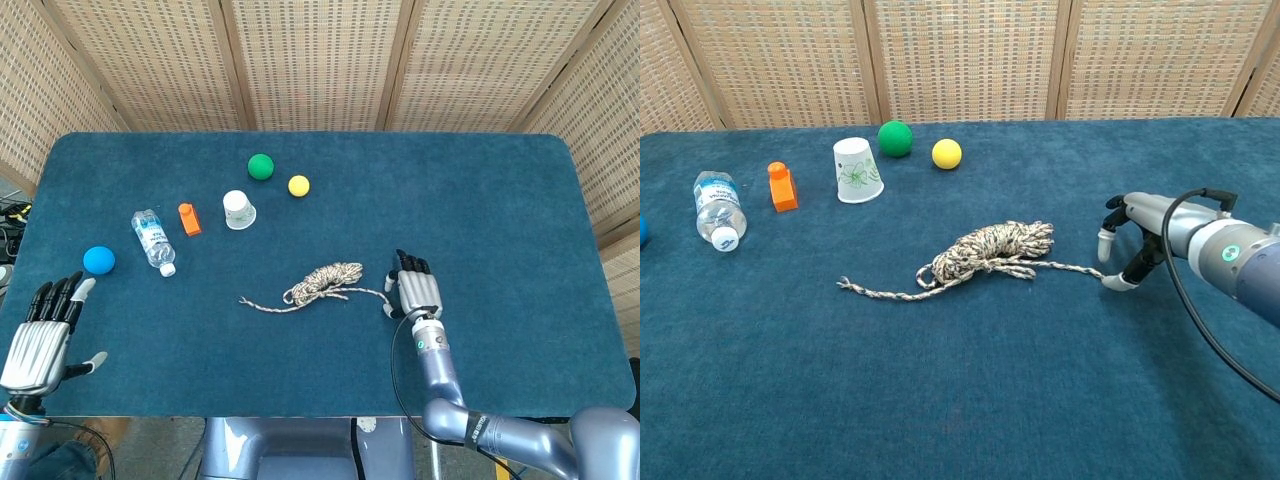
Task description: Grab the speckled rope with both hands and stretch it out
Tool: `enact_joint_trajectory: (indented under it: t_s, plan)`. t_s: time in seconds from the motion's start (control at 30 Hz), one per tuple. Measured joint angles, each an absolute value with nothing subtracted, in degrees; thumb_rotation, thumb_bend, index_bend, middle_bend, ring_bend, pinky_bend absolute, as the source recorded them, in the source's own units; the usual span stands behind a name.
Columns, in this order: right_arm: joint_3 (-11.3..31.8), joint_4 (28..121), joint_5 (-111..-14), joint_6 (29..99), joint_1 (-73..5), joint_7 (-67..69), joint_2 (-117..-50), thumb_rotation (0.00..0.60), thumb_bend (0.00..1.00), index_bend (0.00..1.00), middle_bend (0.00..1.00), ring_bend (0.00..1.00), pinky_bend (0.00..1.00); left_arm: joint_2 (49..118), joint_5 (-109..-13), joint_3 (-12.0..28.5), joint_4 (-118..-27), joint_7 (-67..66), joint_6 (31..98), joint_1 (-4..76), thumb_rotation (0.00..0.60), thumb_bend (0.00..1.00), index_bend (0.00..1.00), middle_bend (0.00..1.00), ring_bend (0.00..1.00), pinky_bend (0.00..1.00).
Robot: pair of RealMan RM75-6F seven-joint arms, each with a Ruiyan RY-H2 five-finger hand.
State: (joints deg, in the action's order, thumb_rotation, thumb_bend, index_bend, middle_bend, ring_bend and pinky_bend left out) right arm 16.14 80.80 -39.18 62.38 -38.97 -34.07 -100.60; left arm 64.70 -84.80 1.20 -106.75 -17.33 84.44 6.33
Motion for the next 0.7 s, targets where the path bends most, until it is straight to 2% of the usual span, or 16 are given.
enact_joint_trajectory:
  t_s: [0.33,0.7]
  plan:
    - [15.2,79.5,-38.3,62.1,-39.1,-34.3,-101.3,0.600,0.27,0.49,0.00,0.00,0.00,64.8,-84.6,1.3,-106.7,-17.5,84.0,6.4,0.600,0.00,0.00,0.00,0.00,0.00]
    - [14.7,77.8,-38.1,61.5,-39.2,-34.1,-101.9,0.600,0.34,0.54,0.00,0.00,0.00,65.0,-84.5,1.3,-106.6,-17.8,83.8,6.5,0.600,0.00,0.00,0.00,0.00,0.00]
